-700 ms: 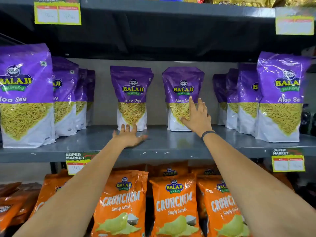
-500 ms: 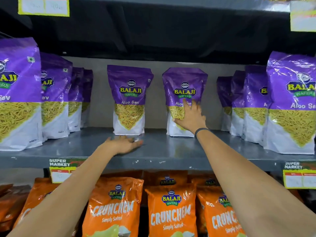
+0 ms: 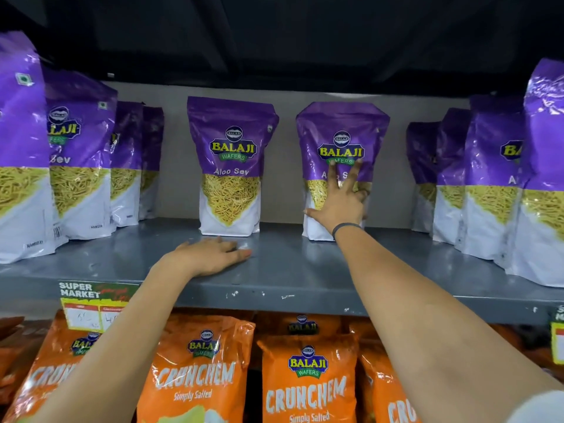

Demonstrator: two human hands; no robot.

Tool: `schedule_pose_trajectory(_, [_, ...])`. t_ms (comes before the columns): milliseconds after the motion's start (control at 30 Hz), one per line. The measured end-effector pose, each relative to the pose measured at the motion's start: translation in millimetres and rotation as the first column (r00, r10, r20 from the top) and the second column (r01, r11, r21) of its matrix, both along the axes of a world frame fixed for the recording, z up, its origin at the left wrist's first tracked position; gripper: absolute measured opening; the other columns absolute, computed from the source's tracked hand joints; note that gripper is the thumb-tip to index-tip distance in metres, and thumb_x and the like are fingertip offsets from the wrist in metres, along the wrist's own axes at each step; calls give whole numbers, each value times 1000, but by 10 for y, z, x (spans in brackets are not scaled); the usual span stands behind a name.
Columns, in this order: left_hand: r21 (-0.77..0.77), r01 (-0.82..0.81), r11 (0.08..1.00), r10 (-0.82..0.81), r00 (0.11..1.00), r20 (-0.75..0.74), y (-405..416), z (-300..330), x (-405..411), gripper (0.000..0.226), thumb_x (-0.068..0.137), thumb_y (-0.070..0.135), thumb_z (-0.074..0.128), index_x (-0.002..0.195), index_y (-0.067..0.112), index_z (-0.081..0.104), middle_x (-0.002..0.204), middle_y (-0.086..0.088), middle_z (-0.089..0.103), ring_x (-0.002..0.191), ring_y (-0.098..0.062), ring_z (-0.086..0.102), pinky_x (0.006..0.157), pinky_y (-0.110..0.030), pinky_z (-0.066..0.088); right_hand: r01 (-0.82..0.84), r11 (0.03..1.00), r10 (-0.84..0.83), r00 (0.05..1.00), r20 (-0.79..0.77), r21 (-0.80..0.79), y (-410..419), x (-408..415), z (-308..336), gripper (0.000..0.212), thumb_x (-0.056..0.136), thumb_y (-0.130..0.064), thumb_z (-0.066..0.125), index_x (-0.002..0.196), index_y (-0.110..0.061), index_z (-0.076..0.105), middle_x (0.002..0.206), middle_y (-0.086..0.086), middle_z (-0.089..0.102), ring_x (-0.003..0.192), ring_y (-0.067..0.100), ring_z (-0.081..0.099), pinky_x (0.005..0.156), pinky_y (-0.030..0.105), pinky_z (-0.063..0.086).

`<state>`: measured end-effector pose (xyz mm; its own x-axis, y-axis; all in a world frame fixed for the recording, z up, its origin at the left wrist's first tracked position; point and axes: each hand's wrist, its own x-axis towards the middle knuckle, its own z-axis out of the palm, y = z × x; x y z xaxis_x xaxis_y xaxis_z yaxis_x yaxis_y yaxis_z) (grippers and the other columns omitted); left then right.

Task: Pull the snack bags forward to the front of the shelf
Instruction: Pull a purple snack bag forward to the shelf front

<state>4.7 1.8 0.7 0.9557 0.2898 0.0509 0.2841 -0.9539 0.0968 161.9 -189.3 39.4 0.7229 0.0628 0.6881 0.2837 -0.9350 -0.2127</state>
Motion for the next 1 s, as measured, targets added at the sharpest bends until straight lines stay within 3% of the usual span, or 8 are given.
schedule_pose_trajectory(133, [-6,-2,1000,2,1000,1,-12,5,-15,67,89,66,19,147,34,22,161,-1,13,148,-22,13,119,-49,9,5,1000,-5,1000,1,-17,-8,-8,2,114,72,-61,72,153,-30,-1,161,20,-9,124,49,42,86,50,55])
schedule_pose_trajectory(367, [-15,-11,1000,11,1000,1,-13,11,-17,68,88,67,19,148,33,22,161,-2,12,148,-23,12,121,-49,8,-3,1000,2,1000,-30,-16,-4,-34,6,105,75,-54,73,153,-31,6,159,20,2,128,50,35,86,55,54])
schedule_pose_trajectory(700, [-25,-17,1000,17,1000,1,-19,18,-16,69,88,68,20,148,33,21,161,-1,13,148,-22,12,120,-49,9,-9,999,7,999,-44,-45,-83,-127,20,106,76,-54,72,153,-31,2,159,21,-2,132,52,30,96,54,50])
schedule_pose_trajectory(1000, [-9,-12,1000,12,1000,4,3,0,-17,68,89,66,19,148,33,21,161,-2,11,148,-24,10,121,-51,8,-1,998,0,1000,-21,-70,-185,-324,11,108,76,-56,71,153,-29,0,159,22,-3,129,50,37,89,51,54])
